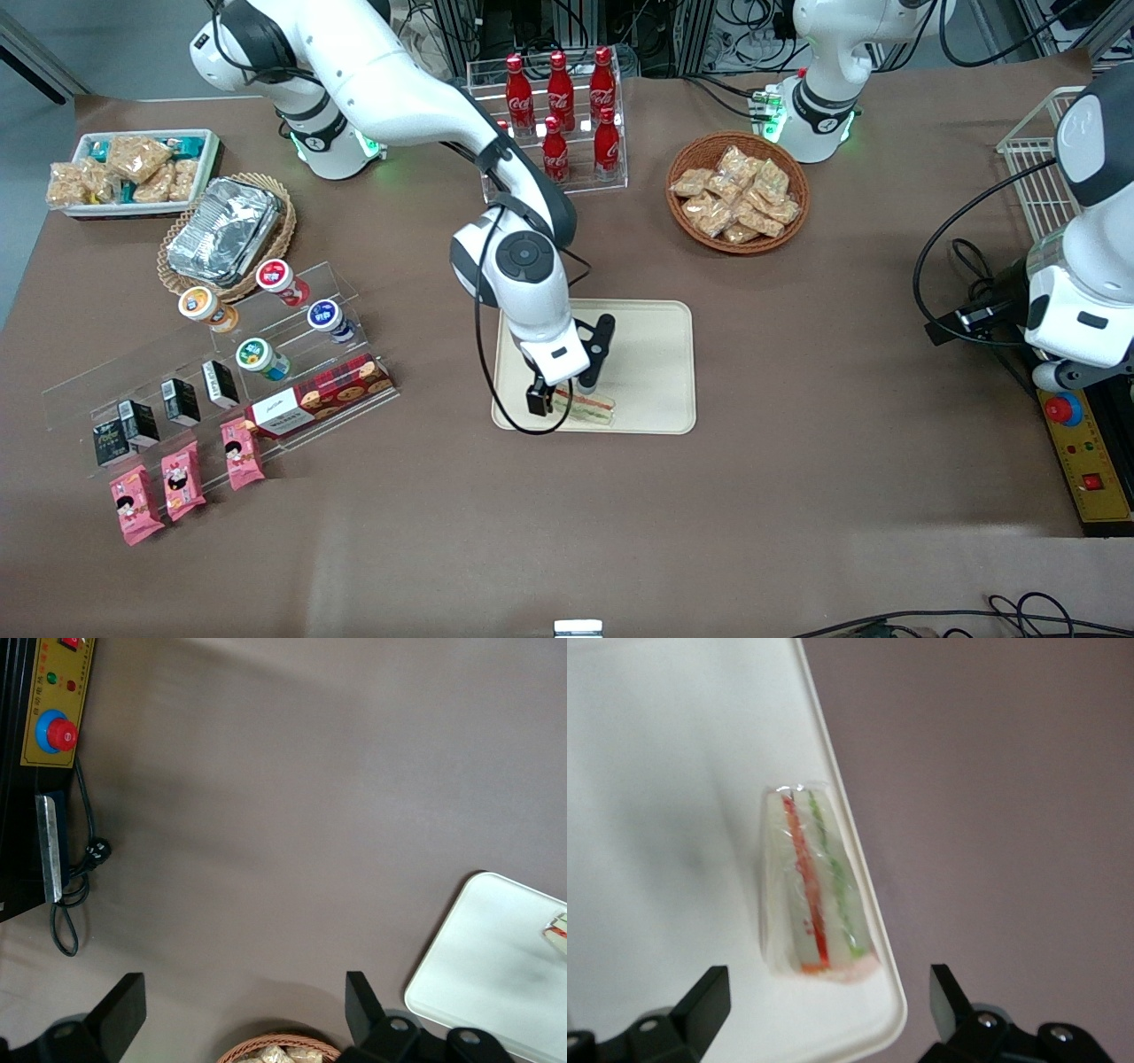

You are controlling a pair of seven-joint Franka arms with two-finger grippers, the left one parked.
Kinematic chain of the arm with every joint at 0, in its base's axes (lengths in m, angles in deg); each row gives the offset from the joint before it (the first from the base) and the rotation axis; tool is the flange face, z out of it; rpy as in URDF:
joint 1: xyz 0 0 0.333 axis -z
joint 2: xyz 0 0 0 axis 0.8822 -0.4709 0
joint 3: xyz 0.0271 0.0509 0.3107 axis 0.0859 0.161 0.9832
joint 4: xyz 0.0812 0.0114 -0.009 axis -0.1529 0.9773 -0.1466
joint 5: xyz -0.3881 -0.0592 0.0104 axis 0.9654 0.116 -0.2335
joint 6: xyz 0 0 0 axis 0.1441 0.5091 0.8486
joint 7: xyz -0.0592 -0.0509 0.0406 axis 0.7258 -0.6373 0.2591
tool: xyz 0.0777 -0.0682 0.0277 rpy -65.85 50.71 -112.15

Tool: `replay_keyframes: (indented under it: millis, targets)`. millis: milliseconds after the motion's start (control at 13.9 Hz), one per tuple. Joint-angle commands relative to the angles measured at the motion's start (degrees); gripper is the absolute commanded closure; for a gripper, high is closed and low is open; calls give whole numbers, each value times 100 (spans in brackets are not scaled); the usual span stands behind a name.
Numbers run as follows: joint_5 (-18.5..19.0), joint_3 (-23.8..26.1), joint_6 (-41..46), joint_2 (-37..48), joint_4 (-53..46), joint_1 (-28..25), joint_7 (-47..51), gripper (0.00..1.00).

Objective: Place sandwich on tray

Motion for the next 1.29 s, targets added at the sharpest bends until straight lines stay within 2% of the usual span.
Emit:
replay_keyframes:
  millis: [0,144,287,503,647,1006,1222]
  targets:
    - [-11,48,602,682,222,264,256,0]
    - [-54,56,1084,1122,275,580,256,0]
    - [-317,39,1499,1439,267,905,239,0]
    - [-336,13,2156,1922,275,1502,248,0]
    - [-336,21,2659,2222,267,2108,239,0]
    - [-336,12,3222,2652,284,3198,247,0]
    - [-353,4,3249,2873,275,3796,265,0]
